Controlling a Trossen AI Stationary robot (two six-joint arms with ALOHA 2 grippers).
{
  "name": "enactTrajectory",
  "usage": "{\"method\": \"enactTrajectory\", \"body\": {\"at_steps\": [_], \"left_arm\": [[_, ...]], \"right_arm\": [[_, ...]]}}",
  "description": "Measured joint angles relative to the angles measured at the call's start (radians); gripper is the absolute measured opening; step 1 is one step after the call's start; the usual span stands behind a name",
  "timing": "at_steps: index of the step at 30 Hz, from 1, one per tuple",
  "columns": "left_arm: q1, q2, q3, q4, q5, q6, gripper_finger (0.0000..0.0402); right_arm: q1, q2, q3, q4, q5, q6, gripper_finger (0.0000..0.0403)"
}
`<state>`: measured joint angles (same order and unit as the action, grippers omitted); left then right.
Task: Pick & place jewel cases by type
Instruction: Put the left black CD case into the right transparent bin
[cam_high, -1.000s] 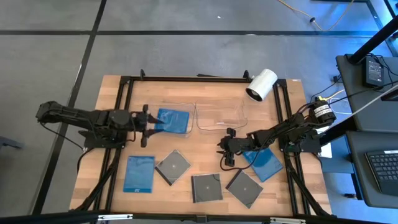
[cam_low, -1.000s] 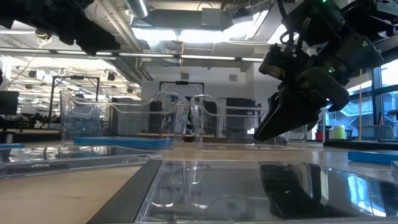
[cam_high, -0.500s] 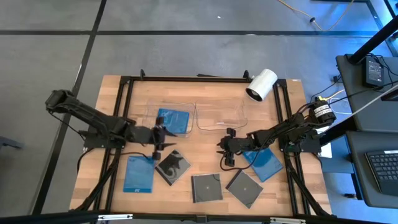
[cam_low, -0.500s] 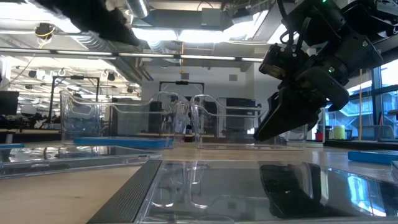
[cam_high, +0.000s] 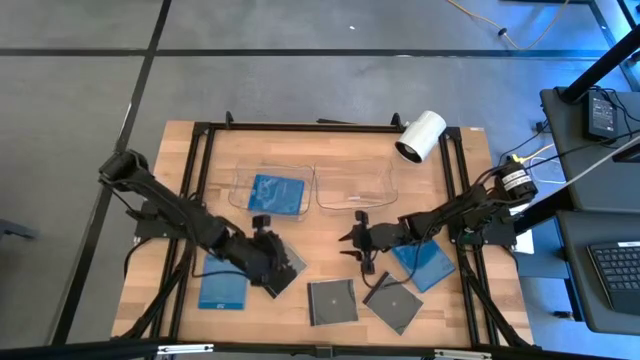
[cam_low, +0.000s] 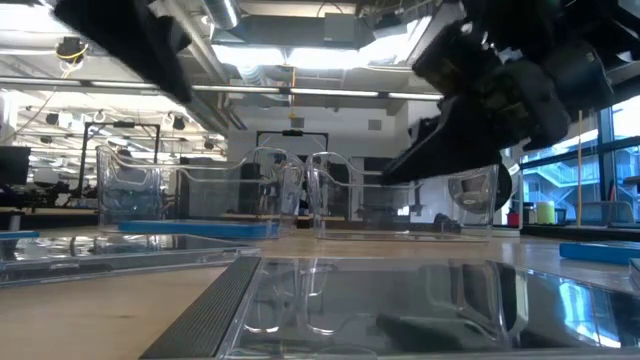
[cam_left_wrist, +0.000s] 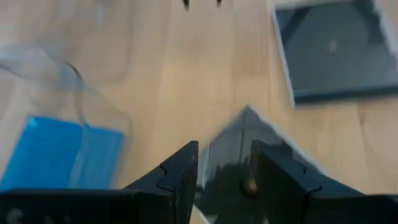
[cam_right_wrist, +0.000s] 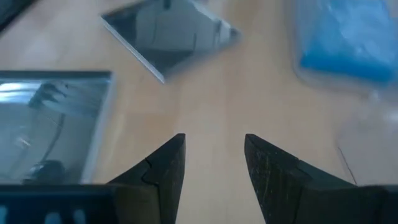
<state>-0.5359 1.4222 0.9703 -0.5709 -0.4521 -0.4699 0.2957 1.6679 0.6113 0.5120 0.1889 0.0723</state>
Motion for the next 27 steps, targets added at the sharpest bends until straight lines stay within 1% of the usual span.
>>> {"method": "enactTrajectory", "body": {"at_steps": [4, 7, 10, 14, 17, 19, 22, 27], "left_arm": [[-0.036, 0.063, 0.061, -0.129, 0.005, -0.177, 0.0144], [-0.057, 0.116, 0.119, -0.249, 0.039, -0.297, 0.0143], [-0.078, 0.169, 0.152, -0.341, 0.068, -0.380, 0.0144], [-0.077, 0.228, 0.164, -0.392, 0.148, -0.461, 0.0144], [-0.077, 0.262, 0.164, -0.382, 0.214, -0.474, 0.0145], [-0.080, 0.276, 0.164, -0.377, 0.237, -0.465, 0.0145], [-0.091, 0.289, 0.164, -0.377, 0.243, -0.455, 0.0144], [-0.091, 0.292, 0.164, -0.376, 0.243, -0.414, 0.0145]], "right_arm": [[0.023, 0.029, 0.002, 0.089, 0.000, -0.031, 0.0170], [0.036, 0.060, 0.035, 0.092, 0.000, -0.032, 0.0170], [0.051, 0.113, 0.098, 0.099, 0.001, -0.033, 0.0170], [0.063, 0.205, 0.194, 0.098, 0.000, -0.096, 0.0170], [0.064, 0.272, 0.256, 0.078, -0.001, -0.131, 0.0170], [0.063, 0.300, 0.285, 0.044, -0.012, -0.131, 0.0170], [0.059, 0.325, 0.319, 0.016, -0.035, -0.130, 0.0170], [0.041, 0.318, 0.330, 0.016, -0.042, -0.137, 0.0170]]}}
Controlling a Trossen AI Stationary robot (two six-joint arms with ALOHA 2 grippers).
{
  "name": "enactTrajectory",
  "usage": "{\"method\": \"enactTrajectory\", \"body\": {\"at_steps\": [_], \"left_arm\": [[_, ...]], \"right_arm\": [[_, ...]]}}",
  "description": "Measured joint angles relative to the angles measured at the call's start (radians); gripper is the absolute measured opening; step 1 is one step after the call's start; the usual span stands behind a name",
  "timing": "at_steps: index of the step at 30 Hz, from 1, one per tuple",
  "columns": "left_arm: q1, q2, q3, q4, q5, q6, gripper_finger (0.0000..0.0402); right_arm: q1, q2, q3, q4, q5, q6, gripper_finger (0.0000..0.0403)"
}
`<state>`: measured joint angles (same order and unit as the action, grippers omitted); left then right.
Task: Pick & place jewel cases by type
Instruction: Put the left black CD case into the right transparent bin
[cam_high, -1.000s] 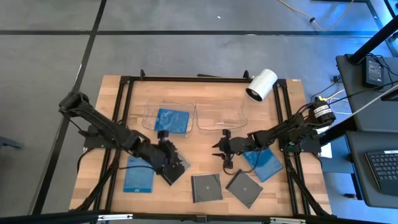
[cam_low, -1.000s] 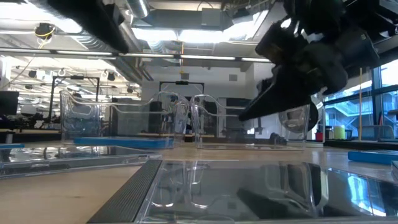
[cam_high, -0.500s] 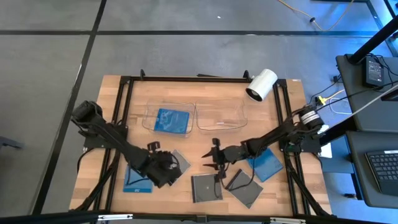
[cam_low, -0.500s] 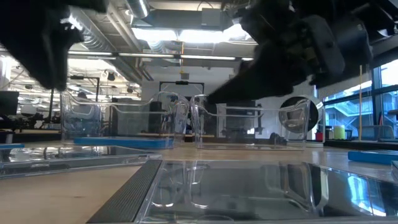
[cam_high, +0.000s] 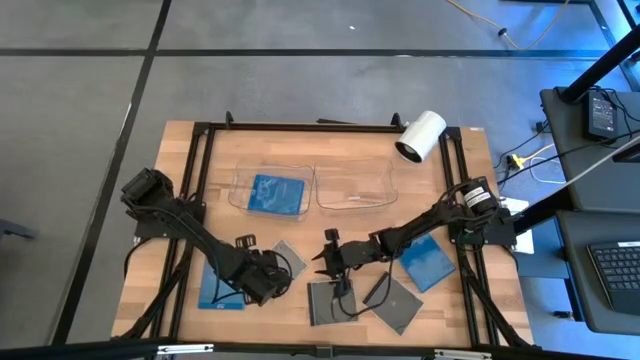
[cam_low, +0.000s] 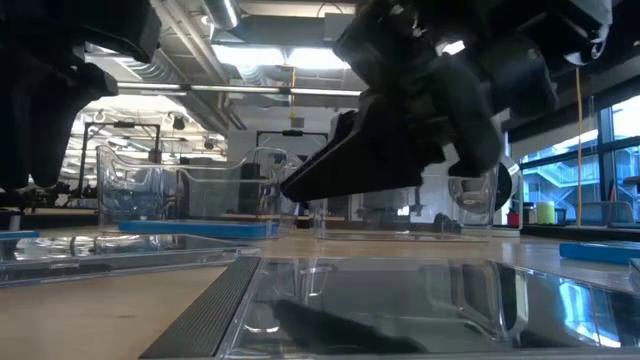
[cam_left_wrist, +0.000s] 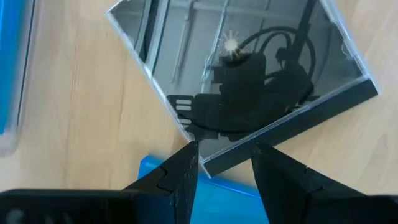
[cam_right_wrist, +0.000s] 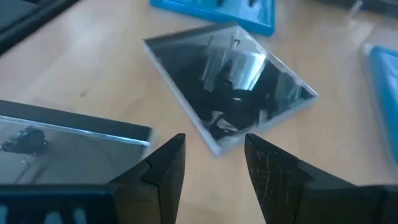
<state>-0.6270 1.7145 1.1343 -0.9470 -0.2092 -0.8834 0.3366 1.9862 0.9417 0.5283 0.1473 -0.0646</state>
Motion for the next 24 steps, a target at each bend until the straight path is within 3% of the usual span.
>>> {"method": "enactTrajectory", "body": {"at_steps": [5, 14, 24], "left_arm": [[0.004, 0.000, 0.000, 0.006, -0.024, 0.080, 0.0144], [0.008, 0.000, 0.000, 0.042, -0.021, 0.062, 0.0149], [0.007, 0.000, 0.000, 0.041, -0.016, 0.035, 0.0230]], "right_arm": [[-0.023, 0.000, 0.000, -0.002, 0.000, 0.006, 0.0170], [-0.029, -0.001, 0.000, -0.019, -0.001, 0.002, 0.0170], [-0.032, -0.001, 0.000, -0.032, -0.003, 0.004, 0.0170]]}}
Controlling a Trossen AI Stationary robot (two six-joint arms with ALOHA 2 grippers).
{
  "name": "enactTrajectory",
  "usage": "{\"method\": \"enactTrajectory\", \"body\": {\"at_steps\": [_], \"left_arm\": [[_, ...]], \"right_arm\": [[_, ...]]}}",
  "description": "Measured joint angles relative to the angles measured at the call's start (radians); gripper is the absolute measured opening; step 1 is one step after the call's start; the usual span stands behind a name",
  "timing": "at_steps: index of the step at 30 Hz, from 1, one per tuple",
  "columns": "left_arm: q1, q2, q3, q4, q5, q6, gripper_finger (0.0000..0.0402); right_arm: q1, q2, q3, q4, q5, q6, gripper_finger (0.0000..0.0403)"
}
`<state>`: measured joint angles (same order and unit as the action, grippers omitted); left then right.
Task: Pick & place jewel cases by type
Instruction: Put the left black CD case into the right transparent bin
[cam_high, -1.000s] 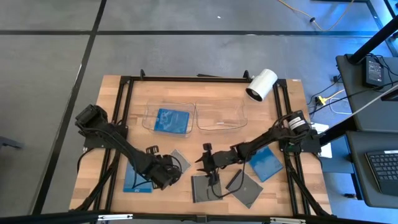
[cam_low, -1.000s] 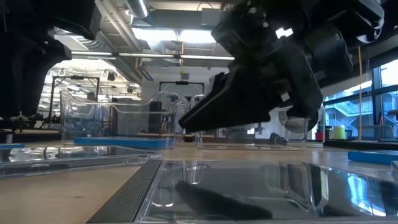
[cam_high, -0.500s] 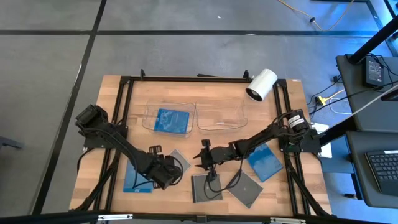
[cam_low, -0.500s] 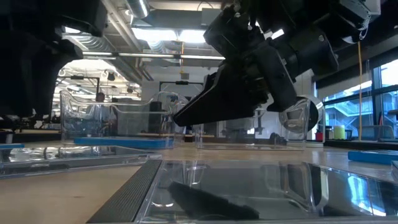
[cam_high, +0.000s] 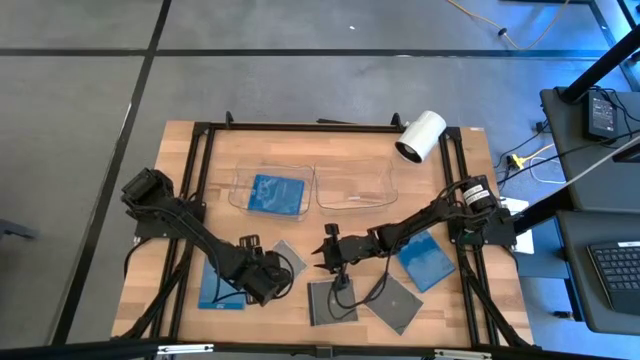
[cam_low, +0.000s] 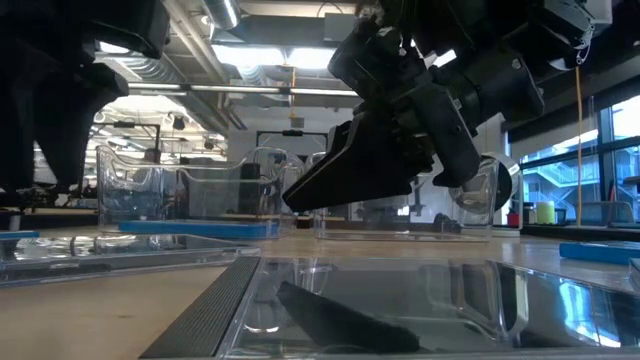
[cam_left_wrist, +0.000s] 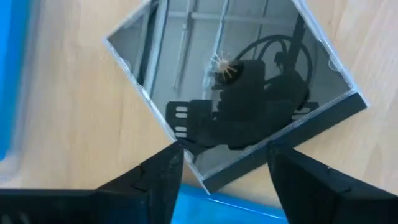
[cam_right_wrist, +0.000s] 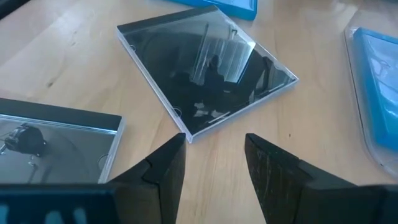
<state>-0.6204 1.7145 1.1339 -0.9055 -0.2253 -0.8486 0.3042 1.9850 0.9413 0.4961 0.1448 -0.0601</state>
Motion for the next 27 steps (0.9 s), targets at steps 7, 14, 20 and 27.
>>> {"method": "enactTrajectory", "body": {"at_steps": [7, 14, 20, 27], "left_arm": [[-0.035, 0.000, 0.000, 0.000, 0.116, -0.098, 0.0246], [-0.054, 0.000, -0.001, 0.006, 0.039, -0.129, 0.0244], [-0.054, 0.000, -0.023, -0.006, 0.042, -0.205, 0.0242], [-0.051, 0.000, -0.103, 0.005, 0.058, -0.203, 0.0240]], "right_arm": [[0.000, 0.000, 0.000, -0.002, 0.000, 0.002, 0.0170], [0.000, 0.000, -0.001, -0.001, 0.000, 0.002, 0.0170], [0.000, 0.000, -0.001, -0.001, 0.000, 0.002, 0.0170], [0.000, 0.000, -0.001, -0.001, 0.001, 0.002, 0.0170]]}}
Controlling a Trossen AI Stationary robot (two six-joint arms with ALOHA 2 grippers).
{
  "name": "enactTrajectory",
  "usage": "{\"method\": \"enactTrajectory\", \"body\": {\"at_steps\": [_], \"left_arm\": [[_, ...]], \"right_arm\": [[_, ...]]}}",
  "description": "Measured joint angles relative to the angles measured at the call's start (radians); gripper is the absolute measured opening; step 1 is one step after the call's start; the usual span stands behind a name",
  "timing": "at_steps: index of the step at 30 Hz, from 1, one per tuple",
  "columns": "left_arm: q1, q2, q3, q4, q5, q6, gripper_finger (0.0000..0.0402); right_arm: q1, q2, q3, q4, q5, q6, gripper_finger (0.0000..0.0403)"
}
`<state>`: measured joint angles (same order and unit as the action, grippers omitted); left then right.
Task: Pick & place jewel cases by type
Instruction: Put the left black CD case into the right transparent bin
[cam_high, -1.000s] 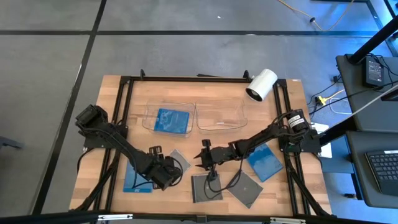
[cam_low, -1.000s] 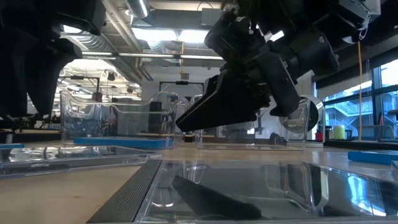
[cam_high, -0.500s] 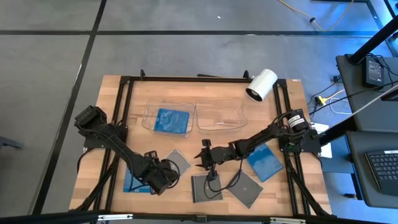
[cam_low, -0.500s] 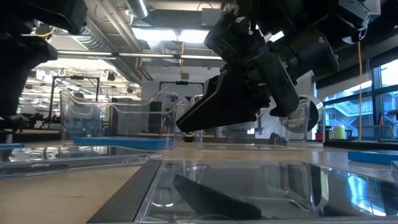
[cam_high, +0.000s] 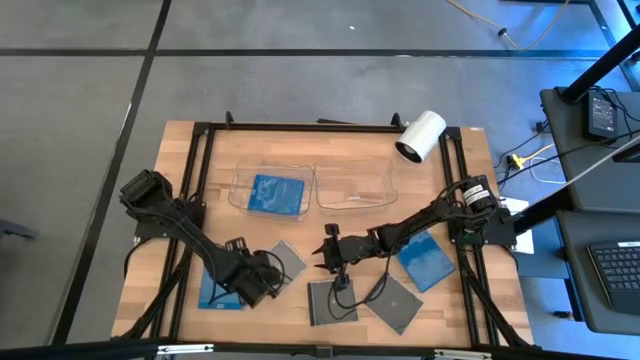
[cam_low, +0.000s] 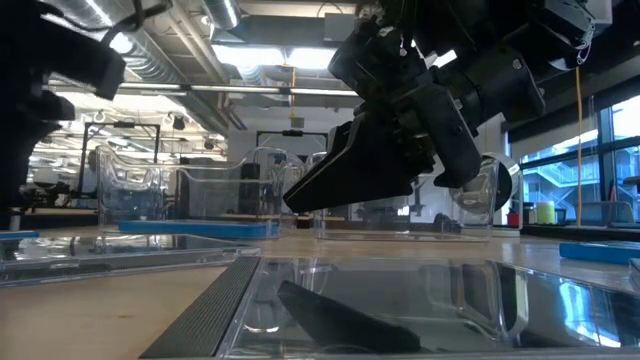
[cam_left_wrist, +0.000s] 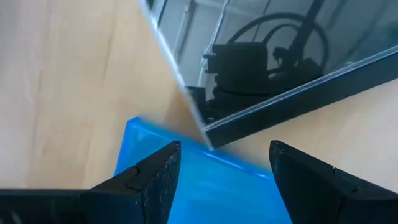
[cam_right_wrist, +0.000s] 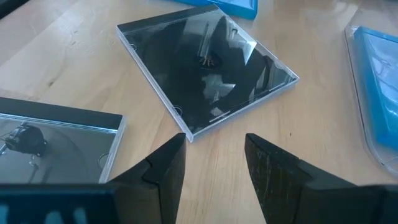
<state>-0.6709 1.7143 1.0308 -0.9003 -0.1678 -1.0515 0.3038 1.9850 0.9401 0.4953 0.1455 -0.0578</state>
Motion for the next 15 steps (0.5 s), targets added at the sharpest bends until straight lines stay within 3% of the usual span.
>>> {"method": "enactTrajectory", "body": {"at_steps": [6, 15], "left_arm": [[0.022, 0.000, -0.023, 0.004, -0.037, 0.068, 0.0240], [0.055, -0.003, -0.044, 0.022, 0.004, 0.166, 0.0242]], "right_arm": [[0.000, 0.000, 0.000, 0.000, 0.000, 0.000, 0.0170], [0.000, 0.000, 0.000, -0.001, 0.001, 0.000, 0.0170]]}}
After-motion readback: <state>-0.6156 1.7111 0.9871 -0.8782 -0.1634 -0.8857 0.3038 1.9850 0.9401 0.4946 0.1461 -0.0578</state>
